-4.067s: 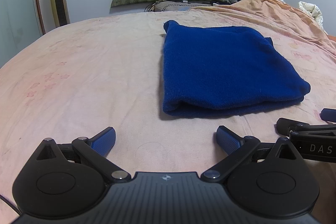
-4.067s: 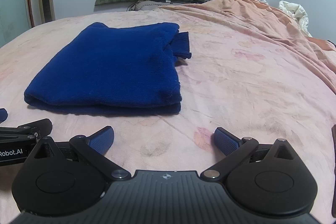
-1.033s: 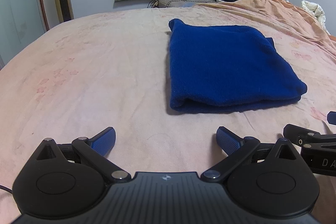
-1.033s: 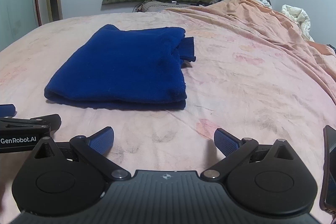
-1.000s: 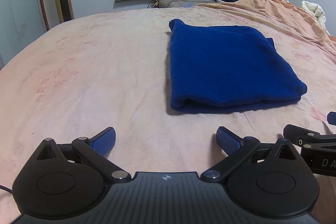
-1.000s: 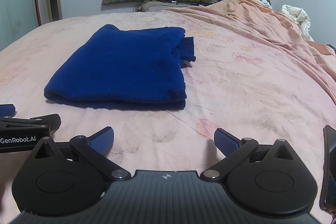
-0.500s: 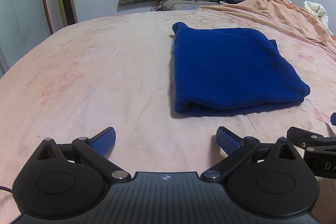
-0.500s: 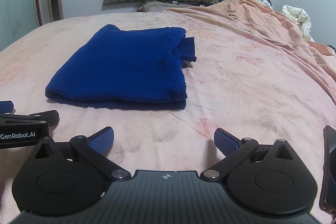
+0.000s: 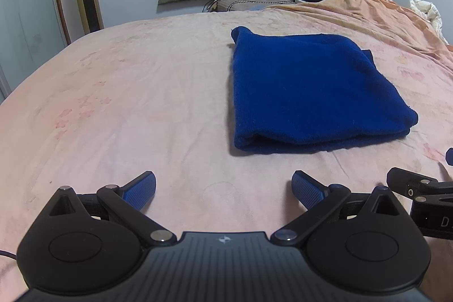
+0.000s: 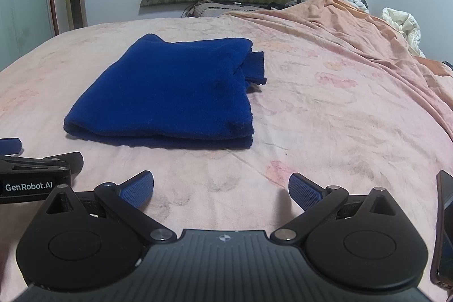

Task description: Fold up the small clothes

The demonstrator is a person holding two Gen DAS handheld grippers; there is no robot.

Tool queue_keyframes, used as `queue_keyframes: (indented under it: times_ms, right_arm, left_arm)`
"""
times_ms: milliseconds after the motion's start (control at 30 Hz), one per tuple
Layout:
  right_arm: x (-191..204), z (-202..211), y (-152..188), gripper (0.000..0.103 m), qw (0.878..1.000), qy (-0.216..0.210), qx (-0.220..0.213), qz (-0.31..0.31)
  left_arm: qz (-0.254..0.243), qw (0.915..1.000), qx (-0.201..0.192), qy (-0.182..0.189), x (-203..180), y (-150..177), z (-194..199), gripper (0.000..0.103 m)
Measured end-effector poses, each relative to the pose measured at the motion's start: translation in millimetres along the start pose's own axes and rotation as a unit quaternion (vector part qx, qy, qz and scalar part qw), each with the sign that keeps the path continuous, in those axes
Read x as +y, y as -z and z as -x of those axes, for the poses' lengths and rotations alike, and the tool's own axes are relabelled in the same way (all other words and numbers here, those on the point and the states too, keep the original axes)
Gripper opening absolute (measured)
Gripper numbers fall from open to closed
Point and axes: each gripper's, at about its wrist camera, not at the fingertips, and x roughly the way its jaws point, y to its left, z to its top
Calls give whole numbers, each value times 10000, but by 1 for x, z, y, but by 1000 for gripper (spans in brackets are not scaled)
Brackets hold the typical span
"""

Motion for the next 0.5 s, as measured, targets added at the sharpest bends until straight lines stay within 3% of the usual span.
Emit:
queue_keyframes:
  times_ms: [500]
  right_arm:
    - [2, 1, 0, 103, 10000, -28, -8, 35]
  left_arm:
    - [18, 10000, 36, 29, 0, 0, -1, 103]
